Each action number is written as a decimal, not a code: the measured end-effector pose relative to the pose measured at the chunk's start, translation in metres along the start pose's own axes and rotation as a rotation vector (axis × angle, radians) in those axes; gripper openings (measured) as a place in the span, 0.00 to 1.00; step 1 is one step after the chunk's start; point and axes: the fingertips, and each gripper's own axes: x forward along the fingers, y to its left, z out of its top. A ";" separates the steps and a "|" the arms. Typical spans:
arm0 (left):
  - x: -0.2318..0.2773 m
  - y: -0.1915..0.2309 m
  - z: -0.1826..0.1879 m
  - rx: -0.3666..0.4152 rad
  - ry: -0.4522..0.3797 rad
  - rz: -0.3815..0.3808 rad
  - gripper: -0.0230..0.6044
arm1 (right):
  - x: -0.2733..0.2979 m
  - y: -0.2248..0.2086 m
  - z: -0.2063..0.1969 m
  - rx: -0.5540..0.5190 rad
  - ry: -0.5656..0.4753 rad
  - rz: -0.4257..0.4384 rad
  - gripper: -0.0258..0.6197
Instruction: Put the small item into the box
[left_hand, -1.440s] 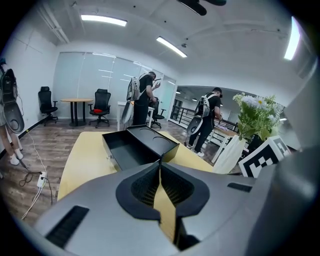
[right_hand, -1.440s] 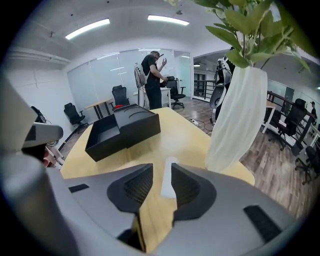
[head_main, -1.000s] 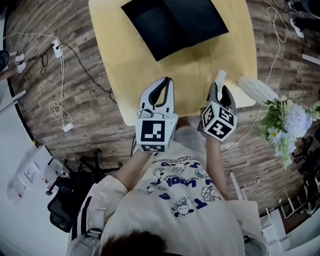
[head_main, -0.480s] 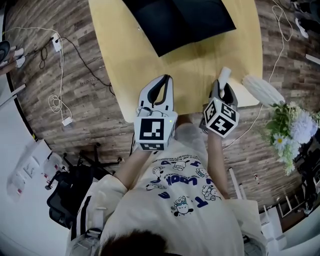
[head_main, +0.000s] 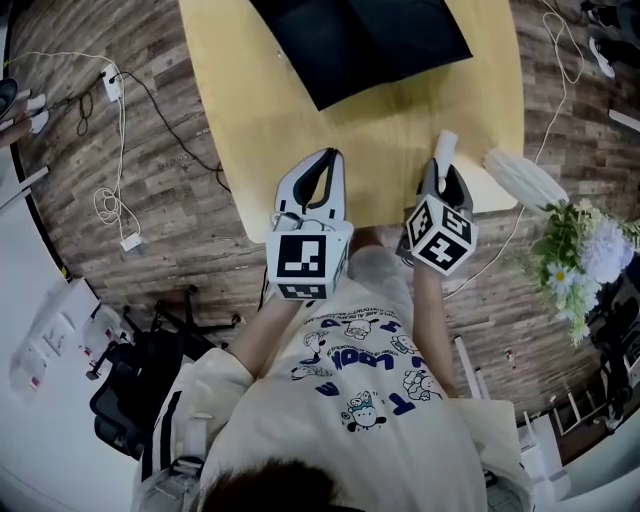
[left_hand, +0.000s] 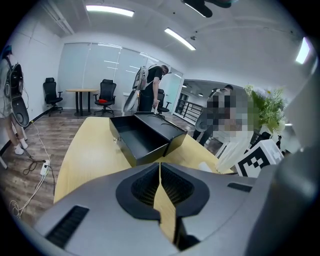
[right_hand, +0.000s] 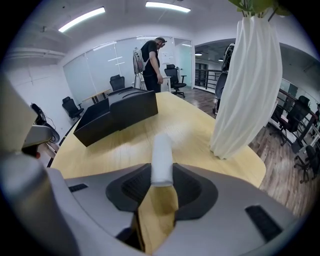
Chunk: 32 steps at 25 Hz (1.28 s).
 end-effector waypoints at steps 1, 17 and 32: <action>-0.001 0.000 0.001 0.000 -0.004 0.001 0.07 | -0.002 0.002 0.003 -0.001 -0.006 0.004 0.27; -0.026 0.028 0.036 -0.042 -0.110 0.059 0.07 | -0.028 0.069 0.062 -0.076 -0.130 0.125 0.27; -0.039 0.070 0.057 -0.103 -0.184 0.140 0.07 | -0.025 0.146 0.103 -0.207 -0.183 0.241 0.27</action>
